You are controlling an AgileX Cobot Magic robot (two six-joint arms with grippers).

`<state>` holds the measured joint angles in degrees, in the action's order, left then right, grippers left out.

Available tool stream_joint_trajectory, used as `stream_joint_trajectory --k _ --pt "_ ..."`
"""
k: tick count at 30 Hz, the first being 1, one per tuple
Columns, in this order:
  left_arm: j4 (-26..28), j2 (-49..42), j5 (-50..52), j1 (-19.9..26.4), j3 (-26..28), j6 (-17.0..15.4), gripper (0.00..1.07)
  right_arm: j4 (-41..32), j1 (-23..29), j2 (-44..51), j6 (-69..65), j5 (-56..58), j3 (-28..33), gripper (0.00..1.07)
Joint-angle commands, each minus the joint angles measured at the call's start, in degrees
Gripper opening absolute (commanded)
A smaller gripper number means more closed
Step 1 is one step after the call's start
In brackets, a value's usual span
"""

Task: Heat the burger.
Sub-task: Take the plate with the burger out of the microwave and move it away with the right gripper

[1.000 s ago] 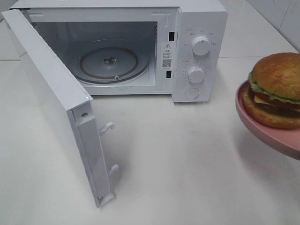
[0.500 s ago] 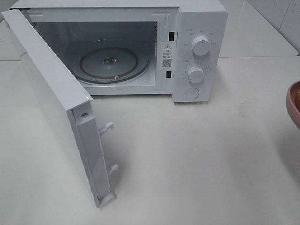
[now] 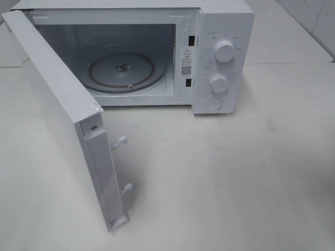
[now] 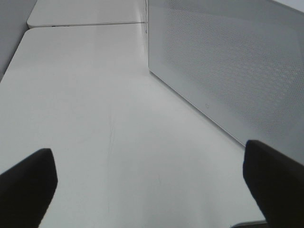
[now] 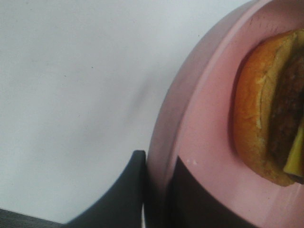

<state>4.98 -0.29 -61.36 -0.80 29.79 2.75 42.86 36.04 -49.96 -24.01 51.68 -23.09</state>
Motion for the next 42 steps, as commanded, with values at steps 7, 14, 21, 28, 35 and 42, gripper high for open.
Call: stream_joint_trajectory --k 7,14,21,28,35,42 --pt "0.2 -0.4 0.2 0.1 -0.2 0.1 1.0 7.4 -0.1 -10.4 -15.5 -1.5 -0.5 0.03" --pt "0.2 -0.4 0.2 0.1 -0.2 0.1 1.0 9.2 -0.1 -18.1 -24.7 -4.6 -0.5 0.03" --pt "0.2 -0.4 0.2 0.1 -0.2 0.1 1.0 12.4 -0.1 -27.4 -34.6 -8.7 -0.6 0.04" --pt "0.2 -0.4 0.2 0.1 -0.2 0.1 1.0 16.3 -0.1 -35.9 -42.0 -8.8 -1.9 0.04" --pt "0.2 -0.4 0.2 0.1 -0.2 0.1 1.0 21.1 -0.1 -47.5 -47.1 -8.8 -6.5 0.04" --pt "0.2 -0.4 0.2 0.1 -0.2 0.1 1.0 22.3 -2.9 -53.3 -48.1 -11.2 -9.6 0.05"
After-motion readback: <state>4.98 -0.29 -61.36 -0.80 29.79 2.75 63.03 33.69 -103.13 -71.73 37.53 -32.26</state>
